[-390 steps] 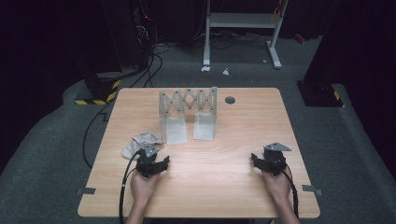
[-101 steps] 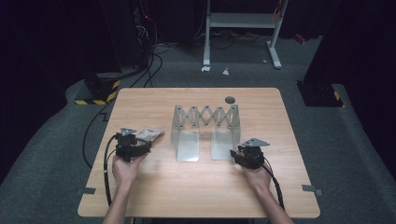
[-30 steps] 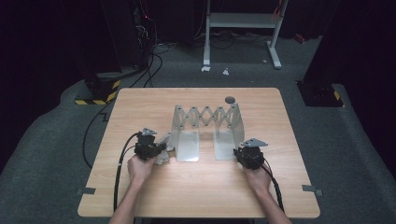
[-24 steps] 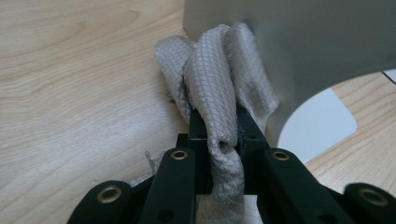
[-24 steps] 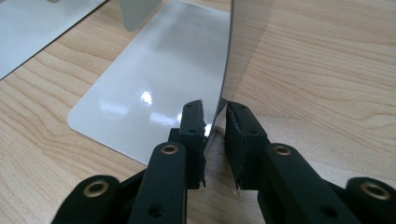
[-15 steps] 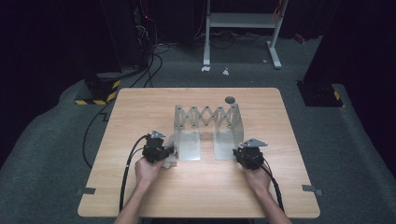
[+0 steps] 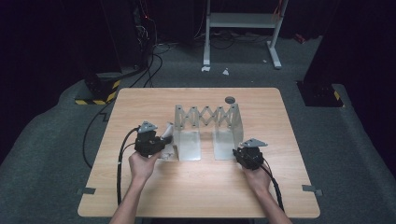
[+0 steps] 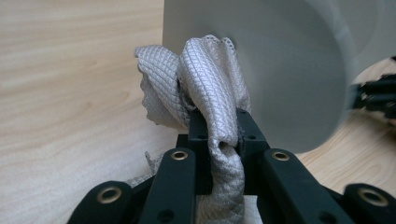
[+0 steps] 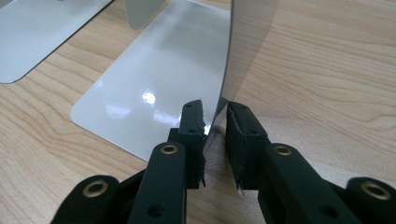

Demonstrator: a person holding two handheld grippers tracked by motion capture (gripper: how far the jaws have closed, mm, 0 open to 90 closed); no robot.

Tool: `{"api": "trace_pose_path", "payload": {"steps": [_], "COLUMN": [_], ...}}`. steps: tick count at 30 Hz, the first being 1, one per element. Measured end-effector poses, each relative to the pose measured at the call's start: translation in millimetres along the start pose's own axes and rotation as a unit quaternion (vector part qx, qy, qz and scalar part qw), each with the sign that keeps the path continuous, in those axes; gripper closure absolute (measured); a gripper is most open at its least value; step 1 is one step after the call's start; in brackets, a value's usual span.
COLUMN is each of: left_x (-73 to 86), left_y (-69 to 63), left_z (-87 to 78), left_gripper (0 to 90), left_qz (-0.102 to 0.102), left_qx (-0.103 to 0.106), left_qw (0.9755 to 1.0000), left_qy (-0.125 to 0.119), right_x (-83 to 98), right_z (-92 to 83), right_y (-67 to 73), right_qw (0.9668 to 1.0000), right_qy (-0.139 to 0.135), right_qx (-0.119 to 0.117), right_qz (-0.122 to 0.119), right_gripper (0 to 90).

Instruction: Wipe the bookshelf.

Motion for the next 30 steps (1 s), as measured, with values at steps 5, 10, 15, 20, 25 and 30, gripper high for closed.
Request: {"api": "trace_pose_path", "payload": {"steps": [5,10,15,20,25,30], "left_x": [-14.2,-15.0,-6.4,15.8,36.3,50.0], "left_y": [-1.7,-5.1,-4.9,-6.2,-8.0,-10.0], "left_z": [-18.5,-25.0,-18.0,-0.3,19.2,32.3], "left_gripper": [79.8,79.7,79.7,79.8,79.7,79.7], "left_qz": [0.003,0.012,0.011,0.008,0.010,0.018], "left_qx": [0.005,-0.001,0.000,0.000,-0.003,-0.010], "left_qw": [0.9998,0.9997,0.9999,0.9997,0.9984,0.9965], "left_qy": [-0.020,-0.023,-0.009,0.021,0.055,0.080], "right_x": [0.0,0.1,0.1,0.0,0.1,0.1], "right_z": [0.0,0.0,0.0,0.1,0.1,0.2], "right_y": [0.1,0.4,0.5,0.5,0.7,0.7], "right_qw": [1.0000,1.0000,1.0000,1.0000,1.0000,1.0000], "right_qy": [0.000,0.001,0.001,0.001,0.001,0.001], "right_qx": [0.000,0.001,0.001,0.000,0.000,0.000], "right_qz": [-0.001,-0.001,-0.002,-0.001,0.000,0.000], "right_gripper": [77.0,76.9,76.9,76.8,76.8,76.8]}}
Point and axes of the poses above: each handheld gripper's, and its own axes: z roughly forward along the jaws, x roughly out of its underside, y roughly to its left, the point moved 7 cm from there along z, roughly forward along the jaws, and after that the axes turned 13 degrees about -x, right-handed, at the moved point
